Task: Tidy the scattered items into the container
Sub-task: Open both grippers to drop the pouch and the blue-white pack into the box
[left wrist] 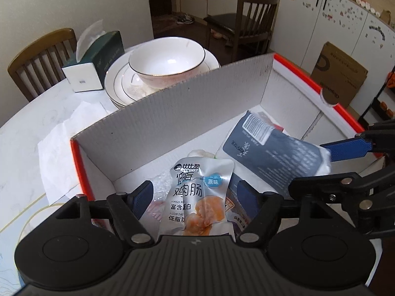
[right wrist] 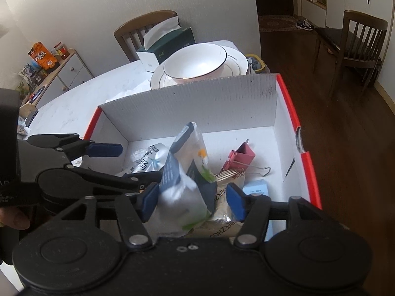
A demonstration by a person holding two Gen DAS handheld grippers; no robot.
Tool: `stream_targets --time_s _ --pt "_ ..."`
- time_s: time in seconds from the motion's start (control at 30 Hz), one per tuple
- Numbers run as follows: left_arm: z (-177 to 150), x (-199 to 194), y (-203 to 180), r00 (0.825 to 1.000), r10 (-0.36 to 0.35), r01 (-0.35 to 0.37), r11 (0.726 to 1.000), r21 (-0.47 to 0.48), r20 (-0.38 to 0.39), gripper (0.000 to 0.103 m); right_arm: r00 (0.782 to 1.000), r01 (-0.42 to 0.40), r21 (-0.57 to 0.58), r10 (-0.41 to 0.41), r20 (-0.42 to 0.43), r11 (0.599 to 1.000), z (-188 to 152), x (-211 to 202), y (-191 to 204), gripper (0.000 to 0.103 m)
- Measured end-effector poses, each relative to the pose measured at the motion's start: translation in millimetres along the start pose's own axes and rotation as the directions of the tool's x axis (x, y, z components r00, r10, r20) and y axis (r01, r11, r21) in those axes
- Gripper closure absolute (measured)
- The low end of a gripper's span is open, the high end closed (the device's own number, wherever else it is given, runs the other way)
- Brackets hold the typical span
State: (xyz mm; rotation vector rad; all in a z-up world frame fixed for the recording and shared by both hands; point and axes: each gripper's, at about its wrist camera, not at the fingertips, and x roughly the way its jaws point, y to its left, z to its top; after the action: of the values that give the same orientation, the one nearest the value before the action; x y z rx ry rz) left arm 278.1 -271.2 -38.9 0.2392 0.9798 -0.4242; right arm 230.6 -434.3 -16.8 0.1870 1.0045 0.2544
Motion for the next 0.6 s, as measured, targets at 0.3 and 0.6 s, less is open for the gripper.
stream_targets --time_s 0.3,0.6 --pt "-9.7 -23.6 9.1 0.998 -0.024 0.027 0.997 -0.067 0.051 0.029 1.000 -0.007 -0.033 0.008 0.021 0.999 -2.3 -16.6 4.0 0.037" --pt "-24.1 -58.5 12.6 0.990 -0.059 0.073 0.991 -0.109 0.125 0.029 0.998 -0.024 -0.074 0.028 0.053 0.997 -6.4 -32.9 13.3 0.028"
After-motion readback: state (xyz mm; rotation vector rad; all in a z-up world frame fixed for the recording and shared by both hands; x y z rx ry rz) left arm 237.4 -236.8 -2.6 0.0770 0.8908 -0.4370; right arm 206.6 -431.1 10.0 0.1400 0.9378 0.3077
